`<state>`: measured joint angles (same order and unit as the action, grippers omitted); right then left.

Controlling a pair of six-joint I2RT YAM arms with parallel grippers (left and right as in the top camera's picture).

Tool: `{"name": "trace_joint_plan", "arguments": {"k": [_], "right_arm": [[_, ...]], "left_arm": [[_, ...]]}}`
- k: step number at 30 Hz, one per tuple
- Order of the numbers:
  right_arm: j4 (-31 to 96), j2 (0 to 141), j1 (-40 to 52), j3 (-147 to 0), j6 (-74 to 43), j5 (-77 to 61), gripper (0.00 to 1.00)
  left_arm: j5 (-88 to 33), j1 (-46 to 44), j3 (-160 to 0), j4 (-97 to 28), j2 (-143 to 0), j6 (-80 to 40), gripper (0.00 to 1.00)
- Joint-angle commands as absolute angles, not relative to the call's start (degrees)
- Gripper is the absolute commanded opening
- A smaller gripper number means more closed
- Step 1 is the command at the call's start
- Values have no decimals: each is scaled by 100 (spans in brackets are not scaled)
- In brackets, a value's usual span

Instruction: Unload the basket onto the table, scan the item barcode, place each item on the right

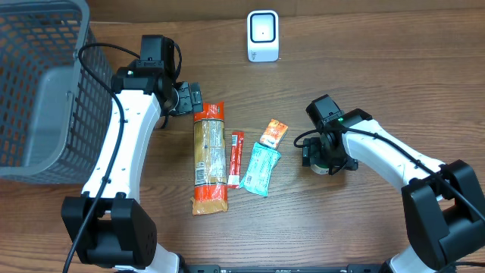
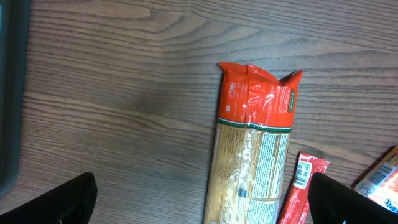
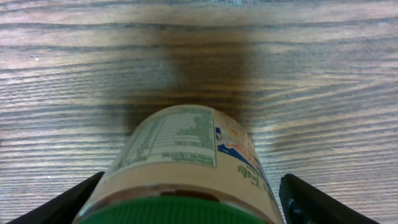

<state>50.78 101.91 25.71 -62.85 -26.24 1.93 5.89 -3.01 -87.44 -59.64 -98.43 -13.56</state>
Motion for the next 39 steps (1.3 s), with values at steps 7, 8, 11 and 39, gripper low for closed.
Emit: {"name": "trace_joint_plan", "arguments": {"k": [7, 8, 11, 39], "right_arm": [[5035, 10226, 2602, -6246, -2523, 239, 81], [5041, 10226, 2602, -6246, -2523, 242, 72], [5041, 10226, 2602, -6246, -2523, 242, 56], [6235, 9856, 2602, -8239, -2340, 246, 20]], "left_arm": [[652, -303, -8831, -5966, -9773, -1330, 100], [652, -303, -8831, -5966, -9773, -1330, 100], [652, -303, -8831, -5966, -9773, -1330, 100], [652, -303, -8831, -5966, -9773, -1330, 100]]}}
